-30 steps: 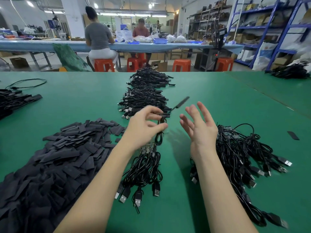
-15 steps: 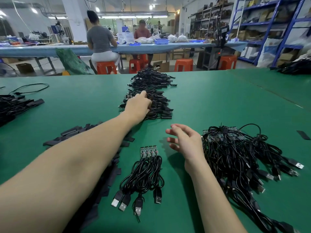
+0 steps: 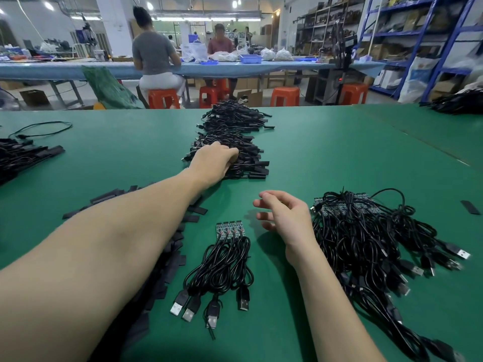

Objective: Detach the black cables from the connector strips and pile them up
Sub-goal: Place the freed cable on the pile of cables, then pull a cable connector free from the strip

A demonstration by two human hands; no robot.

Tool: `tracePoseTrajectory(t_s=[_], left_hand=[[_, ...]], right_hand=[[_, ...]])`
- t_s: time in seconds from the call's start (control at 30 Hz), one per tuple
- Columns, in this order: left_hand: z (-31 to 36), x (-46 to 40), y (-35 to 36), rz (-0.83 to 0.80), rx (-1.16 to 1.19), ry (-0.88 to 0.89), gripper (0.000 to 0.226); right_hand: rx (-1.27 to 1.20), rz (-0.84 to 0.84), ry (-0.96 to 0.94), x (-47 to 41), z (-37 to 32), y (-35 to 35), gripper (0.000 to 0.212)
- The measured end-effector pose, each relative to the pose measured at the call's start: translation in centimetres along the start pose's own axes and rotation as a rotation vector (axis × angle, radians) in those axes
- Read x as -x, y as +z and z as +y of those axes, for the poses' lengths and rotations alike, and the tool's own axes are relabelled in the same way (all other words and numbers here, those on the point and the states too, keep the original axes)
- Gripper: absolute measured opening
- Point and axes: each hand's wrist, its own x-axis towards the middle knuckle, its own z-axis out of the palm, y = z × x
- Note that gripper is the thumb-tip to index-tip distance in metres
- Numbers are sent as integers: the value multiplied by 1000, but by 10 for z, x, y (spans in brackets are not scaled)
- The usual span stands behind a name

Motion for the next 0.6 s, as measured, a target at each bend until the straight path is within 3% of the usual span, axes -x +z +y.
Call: tracePoseTrajectory(t_s=[0.27,0.43,0.5,0.6], left_hand=[[15,17,-10,59,9,-26,17],[41,55,-24,236,489,-305,8],[54,74,-22,257,653,-417,10],[68,99,-16,257,802,-556,11]], right_hand=[[324,-6,-78,-2,5,-2,11],[1030,-137,-17,-4,-9,3,29],[1091,-186,45,-2,-13,10,42],[1093,-174,55,1,-11,16,37]])
